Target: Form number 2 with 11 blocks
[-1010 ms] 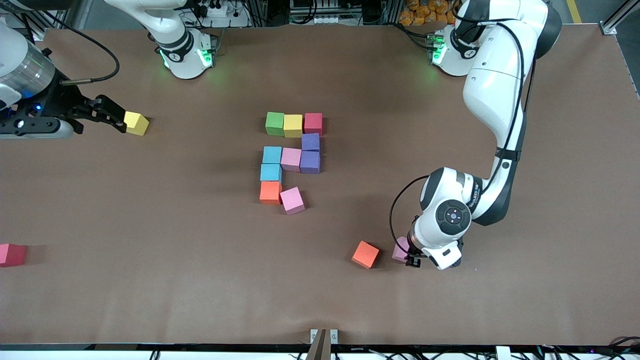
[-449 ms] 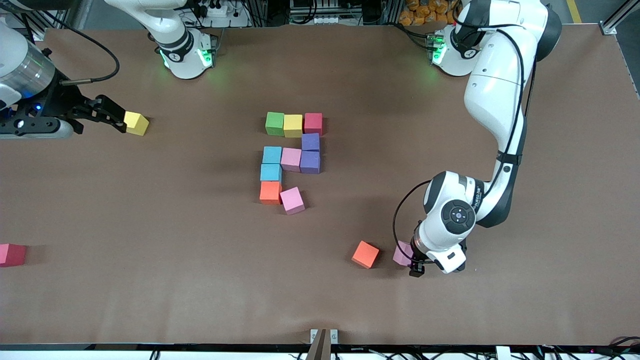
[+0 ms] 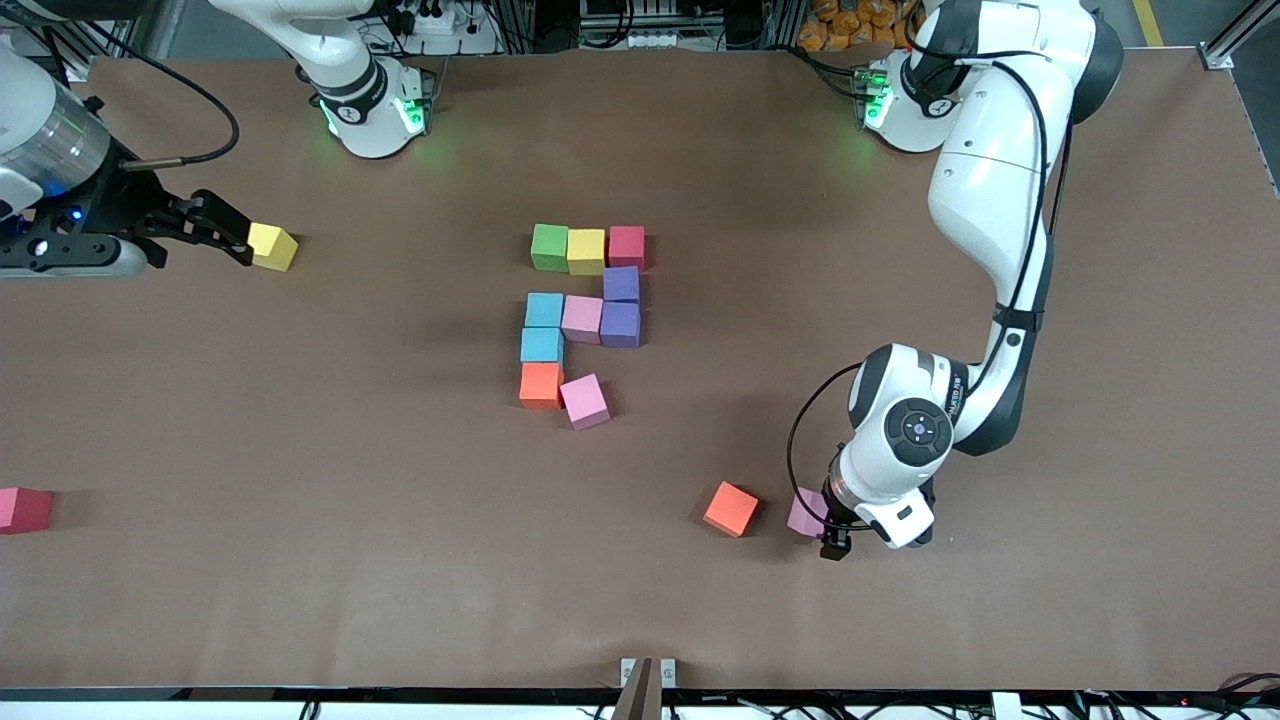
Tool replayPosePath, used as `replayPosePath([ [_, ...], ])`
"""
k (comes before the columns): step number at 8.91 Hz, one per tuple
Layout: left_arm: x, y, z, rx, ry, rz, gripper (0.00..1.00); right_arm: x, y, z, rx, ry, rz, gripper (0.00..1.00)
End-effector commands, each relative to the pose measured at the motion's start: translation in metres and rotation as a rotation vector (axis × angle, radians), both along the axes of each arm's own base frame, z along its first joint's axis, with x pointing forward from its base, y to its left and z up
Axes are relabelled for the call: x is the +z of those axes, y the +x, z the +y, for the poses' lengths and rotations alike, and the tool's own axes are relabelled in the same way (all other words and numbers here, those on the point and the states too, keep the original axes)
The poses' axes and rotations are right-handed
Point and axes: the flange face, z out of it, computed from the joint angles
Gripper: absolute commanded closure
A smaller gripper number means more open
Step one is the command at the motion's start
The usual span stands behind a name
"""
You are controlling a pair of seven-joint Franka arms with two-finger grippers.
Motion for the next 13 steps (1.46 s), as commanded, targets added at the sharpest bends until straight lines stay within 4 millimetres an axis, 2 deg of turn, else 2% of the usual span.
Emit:
replayPosePath([
  [1,0.019,0.007,0.016,0.038,-0.01,-0.022,0.26,0.006,-0.001,-0.001,0.001,-0.004,-0.002,0.0],
  [3,0.049,0.009,0.028,0.054,-0.004,-0.013,0.26,0.007,-0.002,-0.002,0.0,-0.004,-0.003,0.0],
  [4,0.051,0.008,0.027,0.067,-0.004,-0.004,0.26,0.008,-0.001,-0.002,0.0,-0.003,-0.005,0.0],
  [6,0.058,0.009,0.029,0.211,-0.027,0.003,0.26,0.008,-0.001,-0.003,-0.003,-0.003,-0.005,0.0],
  [9,0.058,0.011,0.043,0.556,-0.089,0.052,0.26,0.009,-0.001,-0.003,-0.003,-0.003,-0.008,0.0],
  [11,0.061,0.014,0.067,0.797,-0.128,0.108,0.26,0.009,-0.001,-0.003,-0.002,-0.006,-0.007,0.0],
  [13,0.065,0.016,0.096,0.966,-0.142,0.159,0.26,0.009,-0.001,-0.003,0.0,-0.006,-0.007,0.0],
])
